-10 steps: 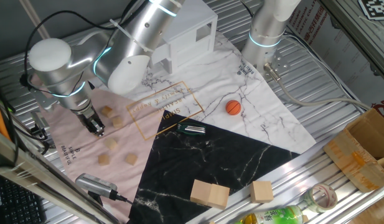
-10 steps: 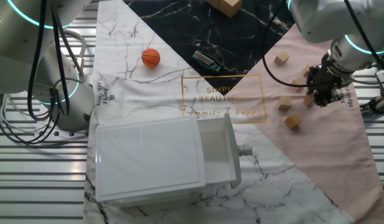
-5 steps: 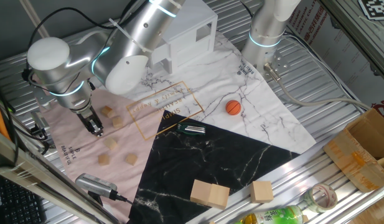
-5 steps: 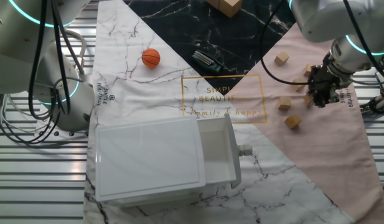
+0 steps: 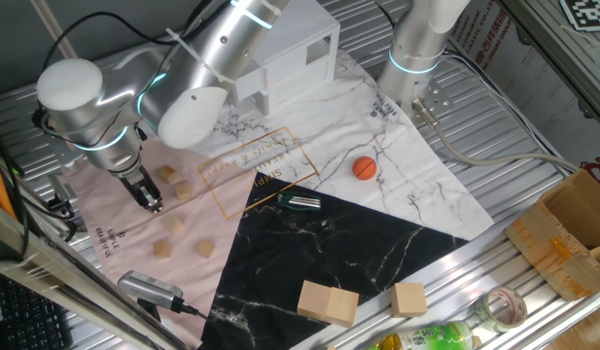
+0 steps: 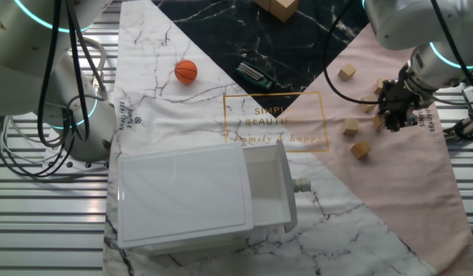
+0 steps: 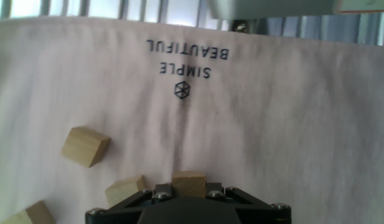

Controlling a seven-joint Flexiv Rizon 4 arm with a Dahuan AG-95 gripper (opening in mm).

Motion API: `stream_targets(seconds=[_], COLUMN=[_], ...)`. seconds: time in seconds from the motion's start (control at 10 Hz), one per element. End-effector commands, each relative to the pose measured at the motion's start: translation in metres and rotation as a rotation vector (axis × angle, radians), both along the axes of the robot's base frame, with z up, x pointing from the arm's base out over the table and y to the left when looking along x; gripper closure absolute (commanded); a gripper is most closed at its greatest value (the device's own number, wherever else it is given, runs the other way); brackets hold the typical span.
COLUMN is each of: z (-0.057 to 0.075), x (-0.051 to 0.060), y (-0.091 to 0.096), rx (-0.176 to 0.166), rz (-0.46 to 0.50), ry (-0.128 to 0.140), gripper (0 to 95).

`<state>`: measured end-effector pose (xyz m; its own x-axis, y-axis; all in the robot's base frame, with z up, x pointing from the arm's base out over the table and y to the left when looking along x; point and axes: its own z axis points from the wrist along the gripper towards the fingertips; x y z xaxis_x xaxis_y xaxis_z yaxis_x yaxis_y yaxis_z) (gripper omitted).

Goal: Stack the blocks into a pyramid shape

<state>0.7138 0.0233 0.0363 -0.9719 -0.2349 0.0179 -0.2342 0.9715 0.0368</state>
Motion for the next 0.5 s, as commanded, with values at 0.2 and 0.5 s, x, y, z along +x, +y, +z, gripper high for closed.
stream_targets(seconds=[0.2,0.5], z=[0.0019,0.0018], x=[-0.0018,-0.0018], y=[0.002,0.0021], rx=[-0.002,-0.005], rz=[0.541,0.778], ry=[-0.043,-0.081], gripper=[95.0,95.0])
